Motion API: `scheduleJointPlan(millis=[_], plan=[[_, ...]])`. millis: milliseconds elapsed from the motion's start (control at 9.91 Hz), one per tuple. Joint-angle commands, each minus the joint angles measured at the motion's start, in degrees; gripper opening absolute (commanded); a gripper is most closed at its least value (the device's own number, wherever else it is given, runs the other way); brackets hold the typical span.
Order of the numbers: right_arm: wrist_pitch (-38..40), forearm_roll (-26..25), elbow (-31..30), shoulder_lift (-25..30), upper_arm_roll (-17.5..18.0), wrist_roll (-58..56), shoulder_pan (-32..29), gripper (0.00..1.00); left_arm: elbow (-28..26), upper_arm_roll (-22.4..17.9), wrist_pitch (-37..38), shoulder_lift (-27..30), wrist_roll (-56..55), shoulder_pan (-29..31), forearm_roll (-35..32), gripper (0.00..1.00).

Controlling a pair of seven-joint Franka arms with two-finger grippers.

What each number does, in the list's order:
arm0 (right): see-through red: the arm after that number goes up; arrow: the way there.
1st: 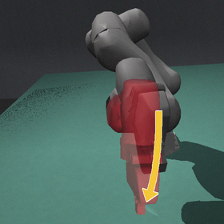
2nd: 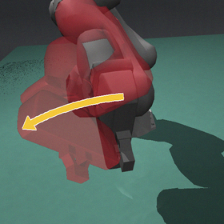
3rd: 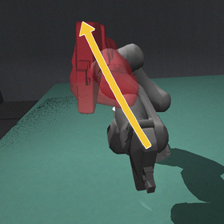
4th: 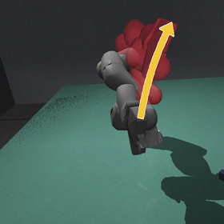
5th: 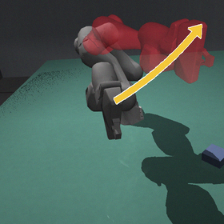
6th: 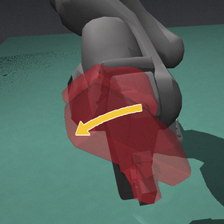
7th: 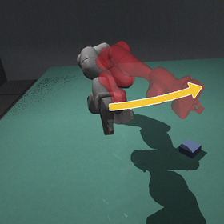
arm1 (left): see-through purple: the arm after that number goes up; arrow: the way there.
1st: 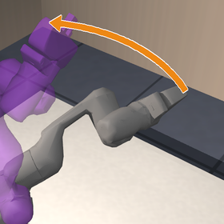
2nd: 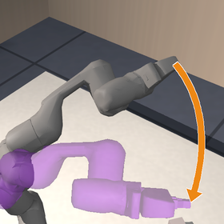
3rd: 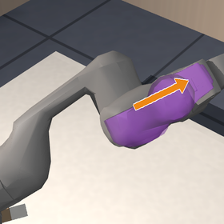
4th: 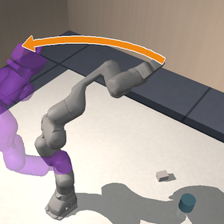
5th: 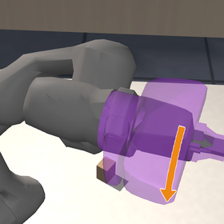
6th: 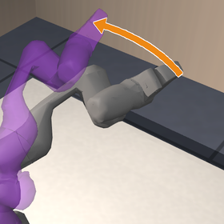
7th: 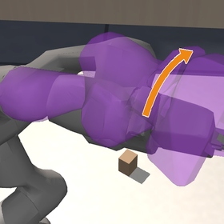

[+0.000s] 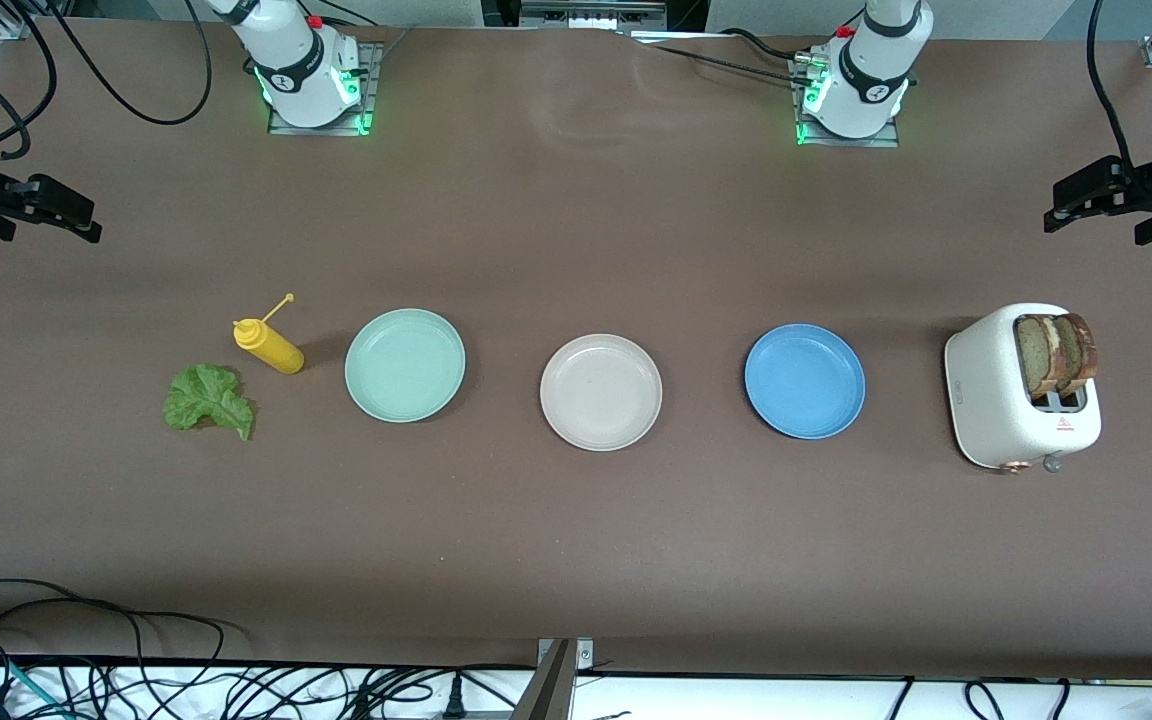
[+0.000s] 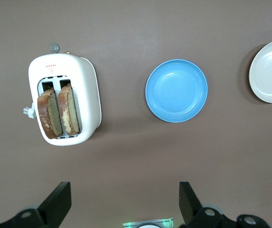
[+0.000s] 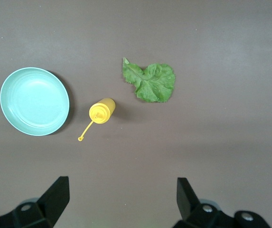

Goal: Make sandwich on beige plate with both arms

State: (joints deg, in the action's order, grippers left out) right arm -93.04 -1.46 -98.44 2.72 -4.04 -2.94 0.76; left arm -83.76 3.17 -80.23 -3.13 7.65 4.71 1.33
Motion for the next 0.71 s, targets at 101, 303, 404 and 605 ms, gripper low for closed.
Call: scheduleJointPlan(millis=[101, 303, 404, 605], plan=[[0.2, -0.8, -0.3, 1.1, 0.4, 0.0, -0.5, 1.00, 0.5, 0.3, 0.2, -1.0, 0.7, 0.9, 0.8, 1.00], [0.2, -0.8, -0.3, 1.1, 0.5, 0.0, -0.5, 1.00, 0.5, 0.3, 0.2, -1.2, 1.0, 1.5, 0.6, 1.00], [0.2, -0.9, -0.3, 1.1, 0.5, 0.0, -0.5, 1.00, 0.5, 0.3, 0.2, -1.2, 1.0, 1.5, 0.5, 1.00], [0.3, -0.8, -0.3, 1.1, 0.5, 0.0, -0.5, 1.00, 0.6, 0.3, 0.2, -1.2, 1.0, 1.5, 0.2, 1.00]])
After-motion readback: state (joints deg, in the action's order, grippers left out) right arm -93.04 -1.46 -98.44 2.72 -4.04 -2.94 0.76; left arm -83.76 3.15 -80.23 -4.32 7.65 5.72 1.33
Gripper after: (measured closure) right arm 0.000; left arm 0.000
